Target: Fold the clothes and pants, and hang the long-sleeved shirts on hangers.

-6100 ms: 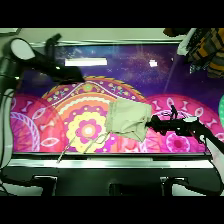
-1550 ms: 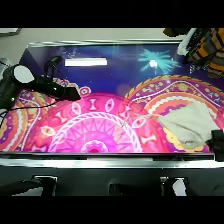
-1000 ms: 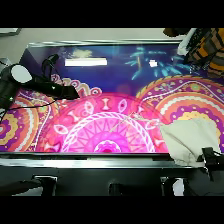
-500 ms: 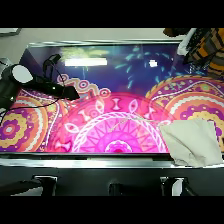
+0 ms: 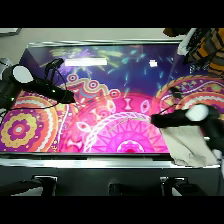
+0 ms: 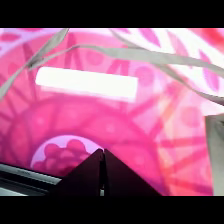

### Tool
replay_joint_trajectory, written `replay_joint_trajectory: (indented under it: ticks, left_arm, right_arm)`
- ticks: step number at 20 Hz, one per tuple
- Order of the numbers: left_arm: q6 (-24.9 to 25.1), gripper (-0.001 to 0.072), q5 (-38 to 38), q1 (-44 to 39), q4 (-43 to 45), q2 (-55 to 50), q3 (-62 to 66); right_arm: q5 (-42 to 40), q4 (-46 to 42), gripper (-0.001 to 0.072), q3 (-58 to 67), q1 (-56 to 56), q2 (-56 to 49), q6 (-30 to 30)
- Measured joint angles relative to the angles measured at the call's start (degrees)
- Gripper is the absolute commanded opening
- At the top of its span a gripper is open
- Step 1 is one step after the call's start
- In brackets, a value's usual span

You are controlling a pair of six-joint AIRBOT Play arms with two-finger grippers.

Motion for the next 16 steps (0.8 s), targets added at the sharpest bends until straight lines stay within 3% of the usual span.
replay_joint_trajectory:
  ticks: [5, 16]
  left_arm:
    - [0.8, 0.0027, -1.9, 0.0, 0.2, 0.1, 0.0]
    - [1.0, 0.0027, -3.3, -0.1, 0.2, 0.0, 0.0]
  right_arm:
    - [-6.4, -6.5, 0.0021, 0.2, 14.0, -3.8, 1.0]
    - [-8.6, -8.2, 0.0021, 0.2, 17.2, -4.7, 1.4]
